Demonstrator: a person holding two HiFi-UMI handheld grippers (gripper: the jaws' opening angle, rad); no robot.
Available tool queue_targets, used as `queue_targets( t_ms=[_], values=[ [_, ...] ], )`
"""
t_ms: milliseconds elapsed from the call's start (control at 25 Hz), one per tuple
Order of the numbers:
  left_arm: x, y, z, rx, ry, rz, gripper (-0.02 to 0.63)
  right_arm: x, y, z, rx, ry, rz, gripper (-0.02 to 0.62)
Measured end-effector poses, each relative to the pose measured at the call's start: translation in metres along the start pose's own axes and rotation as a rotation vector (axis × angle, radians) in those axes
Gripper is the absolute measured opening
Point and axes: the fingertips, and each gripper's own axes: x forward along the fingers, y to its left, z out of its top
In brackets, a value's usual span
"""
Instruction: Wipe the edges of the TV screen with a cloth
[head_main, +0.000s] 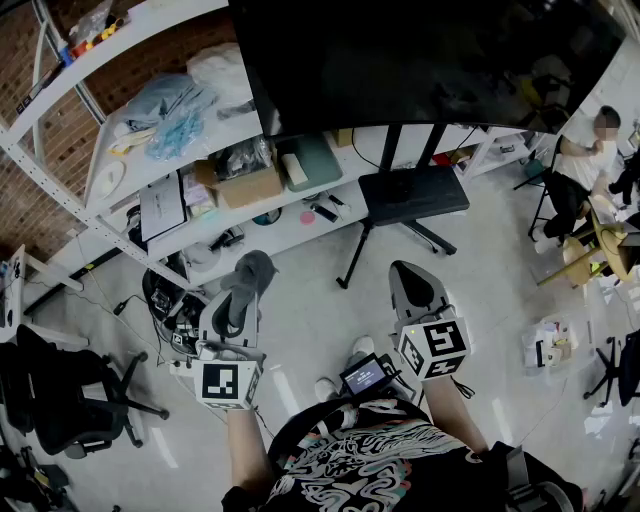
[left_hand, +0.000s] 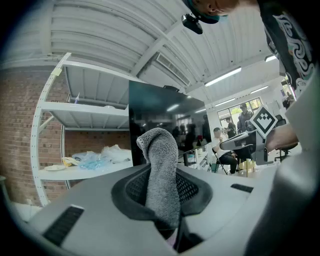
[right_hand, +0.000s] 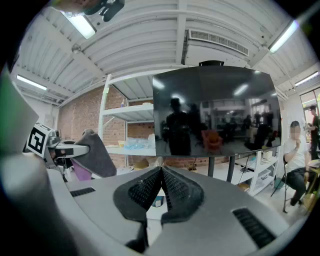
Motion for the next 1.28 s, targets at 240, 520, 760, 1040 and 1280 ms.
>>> queue_targets(
  t_ms=[240, 520, 760, 1040, 1280],
  values=[
    [-0.014, 0.006, -0.002, -0.008, -0.012, -0.003, 0.069, -0.015, 0.007, 0.001, -0.007, -0.002, -0.031, 0.029],
    [-0.016, -0.003, -0.002, -0.004, -0.018, -0.034, 0.069, -0.034, 0.004, -0.006, 0.000, -0.001, -0.069, 0.029],
    [0.004, -0.004, -0.003, -0.004, -0.008, -0.035, 0.069, -0.027, -0.009, -0.007, 0.014, 0.005, -0.072, 0.029],
    [0.061, 0.015, -0.007, -0.007, 0.004, 0.038, 0.069, 0.025, -0.048, -0.006, 0.051, -0.003, -0.048, 0.029],
    [0.131, 0.037, -0.007, -0.013, 0.000, 0.092, 0.069, 0.100, -0.083, -0.006, 0.008, 0.043, -0.004, 0.029]
  ],
)
